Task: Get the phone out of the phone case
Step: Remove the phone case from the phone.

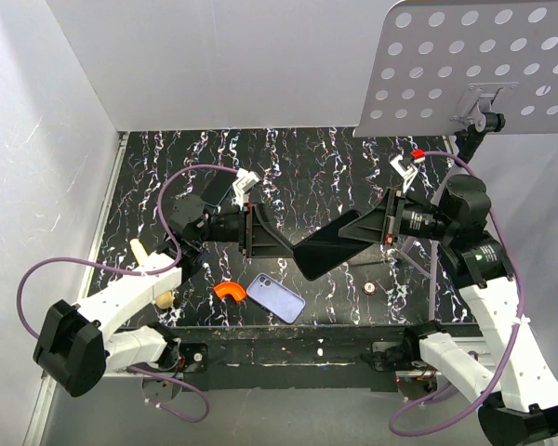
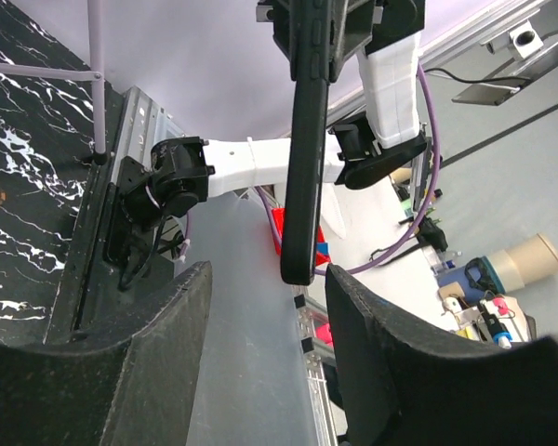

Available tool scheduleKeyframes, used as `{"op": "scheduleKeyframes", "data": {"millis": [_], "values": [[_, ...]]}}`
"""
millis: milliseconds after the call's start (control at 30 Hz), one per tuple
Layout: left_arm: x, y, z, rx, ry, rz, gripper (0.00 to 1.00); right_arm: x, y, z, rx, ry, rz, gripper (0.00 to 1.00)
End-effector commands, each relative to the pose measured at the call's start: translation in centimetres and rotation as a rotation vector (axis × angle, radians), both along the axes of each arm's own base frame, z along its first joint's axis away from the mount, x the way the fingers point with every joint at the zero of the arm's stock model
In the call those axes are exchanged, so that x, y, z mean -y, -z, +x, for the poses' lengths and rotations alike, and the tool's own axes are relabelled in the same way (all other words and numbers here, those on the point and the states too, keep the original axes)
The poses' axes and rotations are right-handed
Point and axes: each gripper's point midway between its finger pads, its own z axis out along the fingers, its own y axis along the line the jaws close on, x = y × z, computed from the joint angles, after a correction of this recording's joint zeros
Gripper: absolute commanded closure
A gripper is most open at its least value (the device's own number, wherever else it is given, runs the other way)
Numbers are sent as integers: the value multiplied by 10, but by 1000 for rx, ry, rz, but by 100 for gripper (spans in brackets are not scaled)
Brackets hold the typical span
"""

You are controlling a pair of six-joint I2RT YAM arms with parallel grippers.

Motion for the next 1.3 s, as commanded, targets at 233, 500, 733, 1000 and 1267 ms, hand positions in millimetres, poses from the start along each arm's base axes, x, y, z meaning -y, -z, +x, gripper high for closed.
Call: {"op": "scheduleKeyframes", "data": {"millis": [233,500,733,1000,1267], "values": [[-1,-16,-10,32,85,-36,61,-6,-22,9,72,-39,81,99],[5,-22,-1,9,91,-40,72,-6,-15,11,69,-40,51,99],[-5,-42,-23,100,206,-156,100,-9,-15,12,68,-60,83,99],[0,-89,-51,261,375,-303,100,-8,-34,-14,250,-170,143,99],[6,-120,-56,346,399,-367,100,-11,-56,-32,449,-297,258,99]]}}
